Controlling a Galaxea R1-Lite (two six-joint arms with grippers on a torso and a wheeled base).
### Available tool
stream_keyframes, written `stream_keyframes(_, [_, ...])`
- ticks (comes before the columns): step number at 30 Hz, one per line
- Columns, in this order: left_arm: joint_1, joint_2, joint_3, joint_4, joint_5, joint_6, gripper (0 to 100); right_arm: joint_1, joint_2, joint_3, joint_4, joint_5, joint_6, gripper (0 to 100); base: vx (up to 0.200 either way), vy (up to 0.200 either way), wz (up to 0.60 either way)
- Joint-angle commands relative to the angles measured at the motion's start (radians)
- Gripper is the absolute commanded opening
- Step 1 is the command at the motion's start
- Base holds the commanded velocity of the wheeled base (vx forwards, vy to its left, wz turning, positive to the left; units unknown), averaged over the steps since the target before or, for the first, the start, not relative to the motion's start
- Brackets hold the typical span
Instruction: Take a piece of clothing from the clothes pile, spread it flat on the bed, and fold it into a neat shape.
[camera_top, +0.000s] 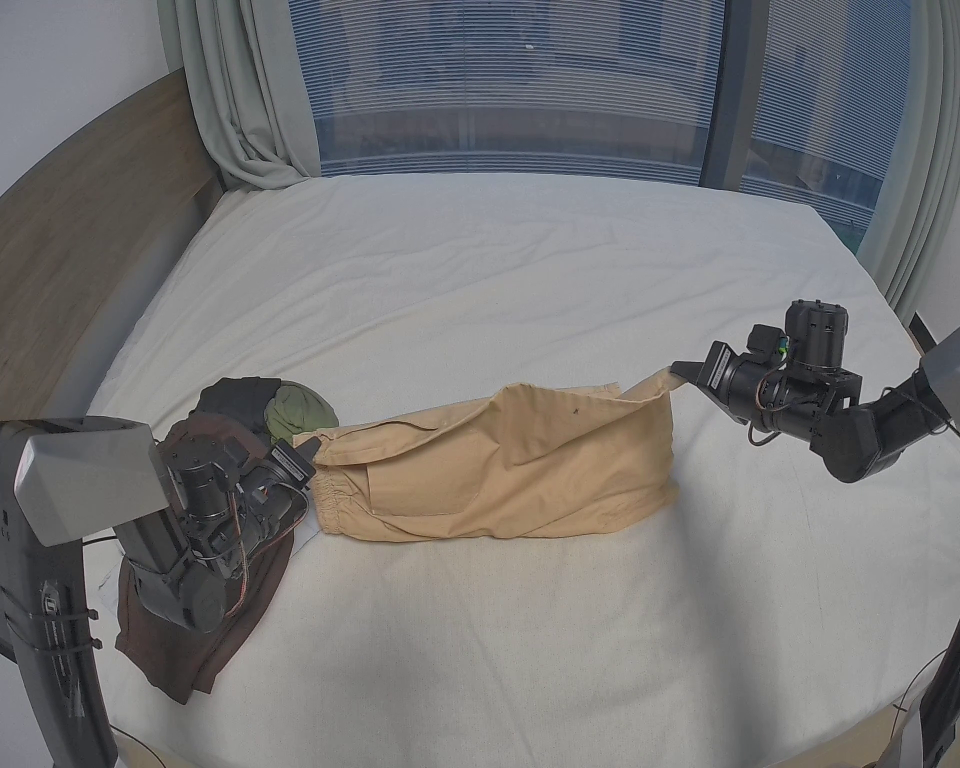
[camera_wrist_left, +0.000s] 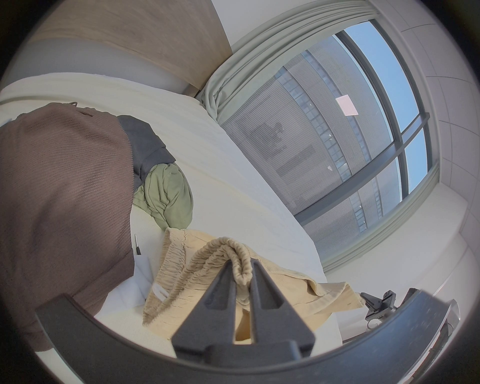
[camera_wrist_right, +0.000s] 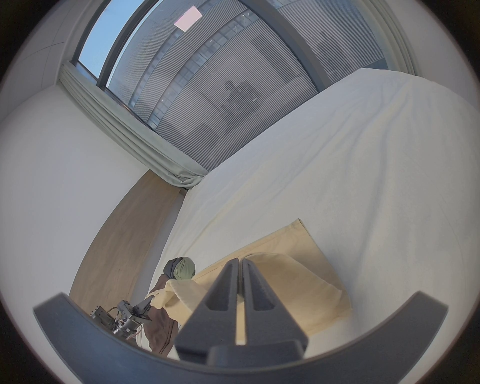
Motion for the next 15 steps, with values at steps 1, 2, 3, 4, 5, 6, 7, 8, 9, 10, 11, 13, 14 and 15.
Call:
stream_keyframes(1, [-0.001, 0.049, -0.040, -0.001, 0.007, -0.001, 0, -0.002, 0.088, -0.082, 0.009, 0.001, 0.006, 0, 0.000, 0.000, 0.00])
stream_keyframes(2, [-0.001, 0.055, -0.046, -0.001, 0.008, -0.001, 0, -0.002, 0.100, -0.098, 0.017, 0.001, 0.011, 0, 0.000, 0.000, 0.00])
stream_keyframes(3, [-0.002, 0.060, -0.052, -0.002, 0.008, -0.001, 0, -0.002, 0.111, -0.117, 0.026, 0.001, 0.015, 0, 0.000, 0.000, 0.00])
stream_keyframes(4, [-0.002, 0.065, -0.057, -0.001, 0.008, -0.001, 0, -0.002, 0.120, -0.132, 0.032, 0.001, 0.021, 0, 0.000, 0.000, 0.00])
stream_keyframes(5, [-0.002, 0.069, -0.063, -0.001, 0.008, -0.001, 0, -0.002, 0.128, -0.147, 0.037, 0.001, 0.024, 0, 0.000, 0.000, 0.00])
stream_keyframes(6, [-0.002, 0.072, -0.069, -0.001, 0.008, -0.001, 0, -0.002, 0.136, -0.161, 0.040, 0.001, 0.031, 0, 0.000, 0.000, 0.00])
stream_keyframes(7, [-0.002, 0.075, -0.075, -0.001, 0.008, -0.002, 0, -0.002, 0.145, -0.177, 0.046, 0.001, 0.035, 0, 0.000, 0.000, 0.00])
stream_keyframes(8, [-0.002, 0.080, -0.081, -0.001, 0.008, -0.002, 0, -0.002, 0.157, -0.192, 0.052, 0.001, 0.038, 0, 0.000, 0.000, 0.00])
stream_keyframes(9, [-0.002, 0.085, -0.089, -0.001, 0.010, -0.001, 0, -0.002, 0.168, -0.207, 0.058, 0.001, 0.038, 0, 0.000, 0.000, 0.00])
stream_keyframes(10, [-0.002, 0.089, -0.094, -0.001, 0.011, -0.001, 0, -0.002, 0.179, -0.223, 0.067, -0.001, 0.038, 0, 0.000, 0.000, 0.00])
stream_keyframes(11, [-0.002, 0.089, -0.094, -0.001, 0.011, -0.001, 0, -0.002, 0.179, -0.223, 0.067, -0.001, 0.038, 0, 0.000, 0.000, 0.00])
stream_keyframes(13, [-0.001, 0.100, -0.118, -0.001, 0.027, -0.002, 0, -0.004, 0.209, -0.263, 0.087, 0.001, 0.040, 0, 0.000, 0.000, 0.00])
stream_keyframes(14, [0.001, 0.106, -0.126, -0.001, 0.031, -0.001, 0, -0.004, 0.217, -0.275, 0.089, 0.001, 0.040, 0, 0.000, 0.000, 0.00])
stream_keyframes(15, [0.001, 0.106, -0.126, -0.001, 0.031, -0.001, 0, -0.004, 0.217, -0.275, 0.089, 0.001, 0.040, 0, 0.000, 0.000, 0.00])
